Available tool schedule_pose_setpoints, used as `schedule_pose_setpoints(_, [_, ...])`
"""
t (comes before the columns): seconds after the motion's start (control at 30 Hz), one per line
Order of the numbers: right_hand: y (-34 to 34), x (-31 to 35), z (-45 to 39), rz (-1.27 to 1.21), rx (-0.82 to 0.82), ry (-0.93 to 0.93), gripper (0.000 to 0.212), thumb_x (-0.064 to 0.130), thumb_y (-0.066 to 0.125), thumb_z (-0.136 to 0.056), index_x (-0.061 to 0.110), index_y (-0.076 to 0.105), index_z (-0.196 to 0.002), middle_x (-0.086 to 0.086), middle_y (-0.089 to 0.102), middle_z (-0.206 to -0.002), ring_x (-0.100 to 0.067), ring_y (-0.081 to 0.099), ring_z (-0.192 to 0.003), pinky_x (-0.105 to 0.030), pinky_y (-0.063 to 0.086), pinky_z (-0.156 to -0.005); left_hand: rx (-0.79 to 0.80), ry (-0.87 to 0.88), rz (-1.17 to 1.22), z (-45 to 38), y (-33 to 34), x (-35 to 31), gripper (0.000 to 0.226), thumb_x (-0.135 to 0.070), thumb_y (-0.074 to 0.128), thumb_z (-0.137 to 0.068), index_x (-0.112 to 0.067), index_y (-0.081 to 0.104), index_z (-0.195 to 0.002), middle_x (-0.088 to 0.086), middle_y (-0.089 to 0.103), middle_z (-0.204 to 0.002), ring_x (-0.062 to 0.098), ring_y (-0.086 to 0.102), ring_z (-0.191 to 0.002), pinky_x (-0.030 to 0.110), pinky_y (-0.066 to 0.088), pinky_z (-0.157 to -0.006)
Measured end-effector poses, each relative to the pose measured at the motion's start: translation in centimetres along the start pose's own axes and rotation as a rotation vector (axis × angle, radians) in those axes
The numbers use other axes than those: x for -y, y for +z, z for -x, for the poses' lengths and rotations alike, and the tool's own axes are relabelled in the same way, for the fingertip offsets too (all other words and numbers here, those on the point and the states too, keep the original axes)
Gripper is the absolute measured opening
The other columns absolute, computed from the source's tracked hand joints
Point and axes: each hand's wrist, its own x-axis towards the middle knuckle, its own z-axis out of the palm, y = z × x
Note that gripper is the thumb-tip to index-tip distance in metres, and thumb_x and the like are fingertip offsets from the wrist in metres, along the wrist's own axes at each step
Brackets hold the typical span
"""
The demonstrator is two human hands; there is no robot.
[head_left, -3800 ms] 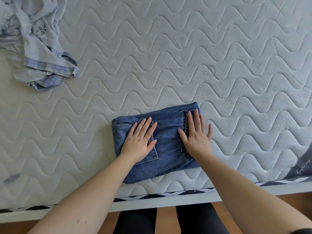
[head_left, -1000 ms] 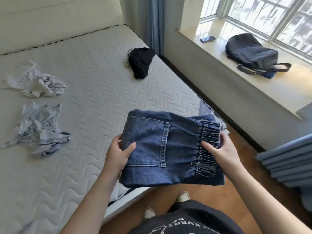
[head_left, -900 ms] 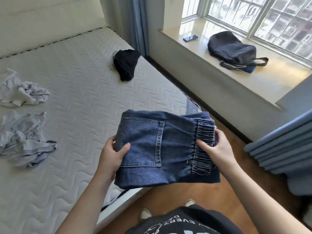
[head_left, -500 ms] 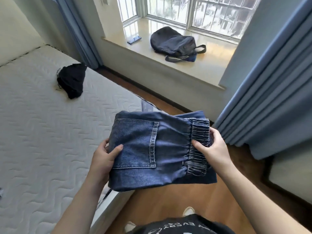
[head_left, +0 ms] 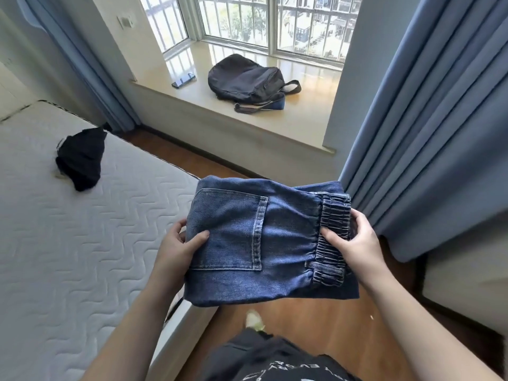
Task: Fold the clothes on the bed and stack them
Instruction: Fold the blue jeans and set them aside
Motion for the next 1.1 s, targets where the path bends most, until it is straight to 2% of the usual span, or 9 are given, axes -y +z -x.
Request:
schedule_pose_setpoints(0.13, [0.7, -0.2, -3.8, 0.020, 0.016, 0.018, 0.058, 0.033, 0.088, -0.067, 0.042, 0.056, -0.113, 0.018, 0.069, -0.108, 0.002, 0.064, -0.103, -0.028, 0.049, -0.094, 0.014, -0.030, 0.004, -3.9, 0.8, -0.3, 0.048, -0.026, 0.078, -0.068, -0.019, 0.059, -0.112, 0.012, 0.075, -0.095, 0.027, 0.073, -0.083, 0.036, 0.056, -0.070])
schedule_pose_setpoints(0.23, [1.5, 0.2, -7.4, 0.050, 0.013, 0.016, 0.062, 0.029, 0.088, -0.069, 0.032, 0.054, -0.121, 0.015, 0.068, -0.111, 0.002, 0.063, -0.104, -0.029, 0.048, -0.096, 0.034, -0.049, 0.027, -7.6, 1.7, -0.6, 0.047, -0.021, 0.079, -0.070, -0.018, 0.059, -0.112, 0.013, 0.075, -0.095, 0.027, 0.073, -0.083, 0.036, 0.056, -0.071])
schedule_pose_setpoints(0.37, [2.9, 1.6, -12.4, 0.074, 0.023, 0.020, 0.061, 0.027, 0.088, -0.070, 0.032, 0.053, -0.120, 0.019, 0.067, -0.110, 0.011, 0.061, -0.099, -0.020, 0.046, -0.091, 0.040, -0.055, 0.035, -12.5, 2.5, -1.5, 0.041, -0.007, 0.074, -0.084, -0.017, 0.056, -0.119, 0.012, 0.074, -0.101, 0.028, 0.072, -0.090, 0.034, 0.056, -0.073])
schedule_pose_setpoints(0.57, [5.0, 3.1, -19.2, 0.110, 0.029, 0.000, 0.059, 0.022, 0.087, -0.072, 0.027, 0.054, -0.120, 0.019, 0.066, -0.107, 0.018, 0.059, -0.090, 0.003, 0.041, -0.072, 0.051, -0.075, 0.000, -18.9, 2.9, -4.0, 0.045, -0.010, 0.077, -0.082, -0.019, 0.055, -0.120, 0.010, 0.074, -0.101, 0.026, 0.073, -0.089, 0.034, 0.057, -0.072])
schedule_pose_setpoints(0.63, [5.6, 3.5, -21.1, 0.104, 0.044, 0.003, 0.057, 0.021, 0.086, -0.072, 0.028, 0.054, -0.119, 0.019, 0.066, -0.107, 0.018, 0.060, -0.090, 0.000, 0.043, -0.075, 0.035, -0.082, 0.001, -20.4, 3.1, -4.4, 0.046, -0.010, 0.078, -0.082, -0.018, 0.055, -0.121, 0.010, 0.074, -0.101, 0.026, 0.073, -0.090, 0.035, 0.057, -0.073])
schedule_pose_setpoints(0.8, [7.4, 4.3, -27.2, 0.101, 0.120, 0.012, 0.061, 0.027, 0.086, -0.071, 0.035, 0.050, -0.119, 0.021, 0.065, -0.110, 0.011, 0.060, -0.100, -0.024, 0.046, -0.093, 0.013, -0.114, 0.011, -24.4, 3.6, -5.2, 0.043, -0.010, 0.075, -0.085, -0.022, 0.053, -0.120, 0.009, 0.074, -0.104, 0.024, 0.072, -0.094, 0.035, 0.056, -0.078])
schedule_pose_setpoints(0.9, [8.6, 4.3, -31.9, 0.125, 0.188, 0.002, 0.064, 0.029, 0.086, -0.072, 0.029, 0.051, -0.126, 0.014, 0.065, -0.116, -0.002, 0.062, -0.107, -0.034, 0.048, -0.099, 0.003, -0.126, -0.006, -27.0, 4.6, -5.7, 0.041, -0.007, 0.071, -0.087, -0.020, 0.053, -0.121, 0.010, 0.074, -0.103, 0.025, 0.072, -0.095, 0.033, 0.057, -0.077])
schedule_pose_setpoints(0.97, [9.5, 4.3, -35.0, 0.137, 0.242, -0.003, 0.070, 0.032, 0.086, -0.071, 0.025, 0.050, -0.131, 0.010, 0.065, -0.118, -0.008, 0.062, -0.108, -0.040, 0.048, -0.101, -0.047, -0.139, 0.014, -28.1, 5.2, -5.8, 0.040, -0.003, 0.069, -0.087, -0.021, 0.054, -0.120, 0.011, 0.074, -0.103, 0.024, 0.072, -0.094, 0.028, 0.057, -0.072])
schedule_pose_setpoints(1.1, [11.9, 5.5, -40.8, 0.137, 0.366, -0.039, 0.069, 0.040, 0.085, -0.068, 0.029, 0.051, -0.127, 0.014, 0.066, -0.115, -0.005, 0.063, -0.104, -0.042, 0.051, -0.098, -0.212, -0.147, 0.069, -29.9, 6.1, -6.5, 0.046, 0.000, 0.067, -0.087, -0.019, 0.052, -0.127, 0.009, 0.074, -0.105, 0.022, 0.071, -0.096, 0.029, 0.055, -0.075])
